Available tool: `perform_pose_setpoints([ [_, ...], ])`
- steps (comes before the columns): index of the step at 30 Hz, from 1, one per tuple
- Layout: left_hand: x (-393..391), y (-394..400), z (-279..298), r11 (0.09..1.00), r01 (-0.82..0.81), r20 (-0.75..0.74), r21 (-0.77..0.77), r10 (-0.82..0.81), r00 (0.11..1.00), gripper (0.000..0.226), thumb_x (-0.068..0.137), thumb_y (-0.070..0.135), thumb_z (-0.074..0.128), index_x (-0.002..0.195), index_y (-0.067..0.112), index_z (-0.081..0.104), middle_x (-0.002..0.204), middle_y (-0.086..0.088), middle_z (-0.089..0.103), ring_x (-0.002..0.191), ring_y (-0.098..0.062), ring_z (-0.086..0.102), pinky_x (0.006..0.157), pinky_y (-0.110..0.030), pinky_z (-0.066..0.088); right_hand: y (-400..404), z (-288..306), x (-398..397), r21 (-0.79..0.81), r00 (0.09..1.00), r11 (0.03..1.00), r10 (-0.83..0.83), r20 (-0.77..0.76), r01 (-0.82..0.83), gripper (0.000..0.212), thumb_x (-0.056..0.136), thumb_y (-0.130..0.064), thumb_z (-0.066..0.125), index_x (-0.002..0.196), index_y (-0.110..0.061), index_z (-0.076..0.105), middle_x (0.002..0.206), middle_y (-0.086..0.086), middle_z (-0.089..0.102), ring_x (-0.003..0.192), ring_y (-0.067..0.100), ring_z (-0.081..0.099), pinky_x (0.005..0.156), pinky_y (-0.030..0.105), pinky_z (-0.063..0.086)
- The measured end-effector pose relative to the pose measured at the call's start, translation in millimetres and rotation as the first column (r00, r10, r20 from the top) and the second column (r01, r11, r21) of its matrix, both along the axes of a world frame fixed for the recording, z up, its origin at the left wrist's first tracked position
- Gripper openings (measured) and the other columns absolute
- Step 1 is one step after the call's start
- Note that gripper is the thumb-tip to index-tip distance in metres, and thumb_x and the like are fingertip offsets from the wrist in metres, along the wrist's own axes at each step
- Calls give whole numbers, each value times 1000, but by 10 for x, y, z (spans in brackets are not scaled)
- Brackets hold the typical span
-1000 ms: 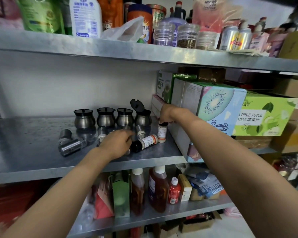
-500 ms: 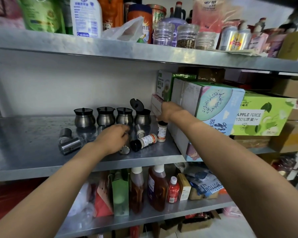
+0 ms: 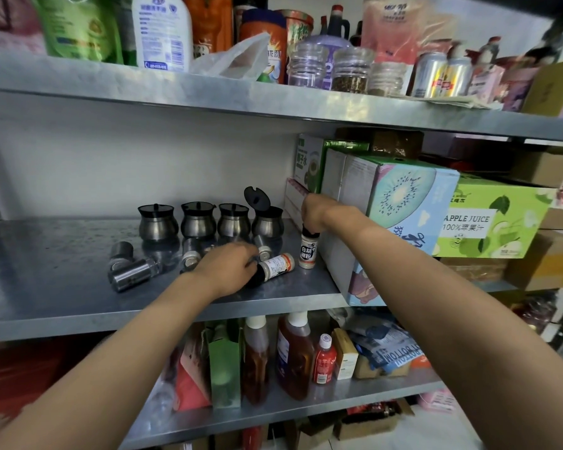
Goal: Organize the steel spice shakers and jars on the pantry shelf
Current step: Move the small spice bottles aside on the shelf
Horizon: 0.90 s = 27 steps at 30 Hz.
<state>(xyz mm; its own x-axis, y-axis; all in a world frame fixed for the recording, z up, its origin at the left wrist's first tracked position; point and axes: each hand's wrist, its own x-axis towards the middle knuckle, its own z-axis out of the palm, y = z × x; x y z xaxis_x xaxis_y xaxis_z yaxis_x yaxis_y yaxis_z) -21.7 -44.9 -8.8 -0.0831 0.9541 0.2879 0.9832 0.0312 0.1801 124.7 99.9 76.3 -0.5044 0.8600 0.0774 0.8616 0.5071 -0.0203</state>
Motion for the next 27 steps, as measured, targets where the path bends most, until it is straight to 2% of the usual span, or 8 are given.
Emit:
perform_pose_setpoints([
  [7, 34, 30, -40, 997, -63, -67, -50, 59, 996, 43, 89, 44, 55, 126, 21, 54, 116, -8, 65, 104, -29, 61, 80, -37, 50, -15, -26, 33, -5, 1000, 1000, 4, 6, -4, 41, 88, -10, 60, 128, -3, 56, 126, 0, 51, 114, 27, 59, 76, 25, 44],
  [11, 28, 87, -96, 991, -106, -108, -81, 97, 989, 55, 80, 53, 61, 125, 23, 54, 115, -7, 66, 103, -28, 61, 82, -38, 52, -81, 7, 18, 32, 999, 999, 23, -24, -22, 60, 91, -11, 54, 148, -12, 37, 152, 9, 40, 121, 25, 56, 82, 28, 47],
  [12, 33, 102, -109, 990, -115, -117, -79, 105, 988, 57, 78, 55, 63, 125, 23, 54, 114, -7, 65, 104, -28, 60, 82, -39, 52, -106, 25, 10, 61, 998, 997, 45, -38, -42, 60, 91, -12, 53, 149, -12, 36, 149, 11, 43, 122, 27, 56, 84, 30, 48],
  [15, 61, 160, -151, 988, -132, -124, -79, 121, 985, 59, 75, 55, 66, 122, 22, 55, 114, -9, 61, 107, -28, 57, 84, -38, 51, -167, 48, 1, 132, 990, 987, 106, -89, -93, 34, 90, -14, 54, 123, -7, 57, 136, 17, 54, 115, 31, 58, 76, 29, 44],
  [19, 73, 221, -219, 989, -137, -137, -55, 128, 982, 50, 80, 48, 64, 121, 20, 55, 116, -12, 58, 109, -29, 55, 84, -39, 49, -259, -4, 16, 168, 974, 977, 160, -158, -133, 27, 88, -15, 55, 114, -9, 63, 134, 19, 56, 128, 30, 50, 82, 28, 42],
  [21, 72, 208, -208, 992, -123, -113, -20, 120, 986, 45, 82, 41, 65, 120, 20, 55, 116, -11, 58, 109, -28, 54, 83, -39, 50, -315, -53, 36, 173, 964, 970, 199, -177, -168, 26, 88, -11, 54, 111, -10, 66, 121, 16, 64, 121, 32, 55, 89, 33, 47],
  [24, 74, 177, -125, 996, -49, -111, 74, 57, 992, 35, 80, 25, 66, 113, 19, 57, 113, -7, 60, 109, -27, 55, 79, -40, 51, -380, -150, 70, 137, 952, 964, 249, -178, -227, 29, 83, -4, 55, 107, -13, 69, 111, 13, 68, 103, 32, 64, 87, 39, 54],
  [27, 62, 177, 12, 994, 5, -73, 110, 3, 997, 30, 76, 11, 66, 105, 16, 58, 107, -6, 62, 99, -28, 60, 77, -38, 50, -373, -259, 99, 81, 937, 964, 264, -228, -252, 33, 80, 1, 54, 106, -13, 69, 109, 12, 69, 101, 31, 65, 88, 42, 55],
])
